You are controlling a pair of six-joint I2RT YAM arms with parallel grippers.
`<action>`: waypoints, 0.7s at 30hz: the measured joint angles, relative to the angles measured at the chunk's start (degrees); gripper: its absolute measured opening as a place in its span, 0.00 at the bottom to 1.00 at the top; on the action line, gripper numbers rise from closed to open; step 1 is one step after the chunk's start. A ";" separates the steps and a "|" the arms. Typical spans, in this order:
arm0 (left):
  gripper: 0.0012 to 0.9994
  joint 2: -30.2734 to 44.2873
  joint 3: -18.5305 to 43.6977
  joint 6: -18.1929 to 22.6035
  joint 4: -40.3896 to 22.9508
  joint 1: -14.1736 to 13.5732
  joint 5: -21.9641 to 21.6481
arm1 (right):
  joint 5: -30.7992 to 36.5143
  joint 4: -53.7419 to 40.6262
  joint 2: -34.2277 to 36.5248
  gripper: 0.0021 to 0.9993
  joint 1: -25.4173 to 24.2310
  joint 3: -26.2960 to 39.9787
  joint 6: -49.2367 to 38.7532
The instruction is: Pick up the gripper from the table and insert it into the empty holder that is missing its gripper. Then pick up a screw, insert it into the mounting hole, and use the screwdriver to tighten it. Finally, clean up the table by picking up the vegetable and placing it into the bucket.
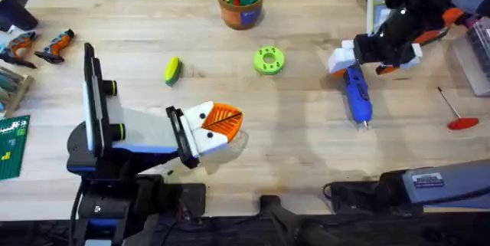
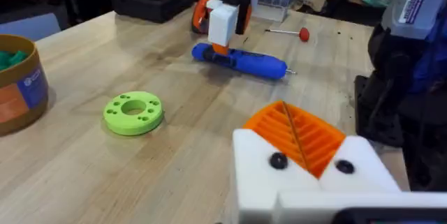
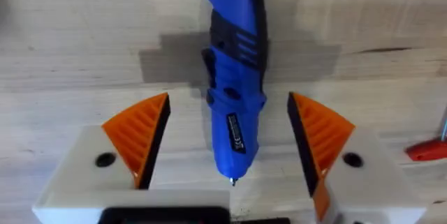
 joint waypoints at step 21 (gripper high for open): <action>0.00 0.00 -0.01 0.00 0.00 0.00 0.00 | 0.00 10.66 1.04 0.99 -3.02 -5.64 -1.69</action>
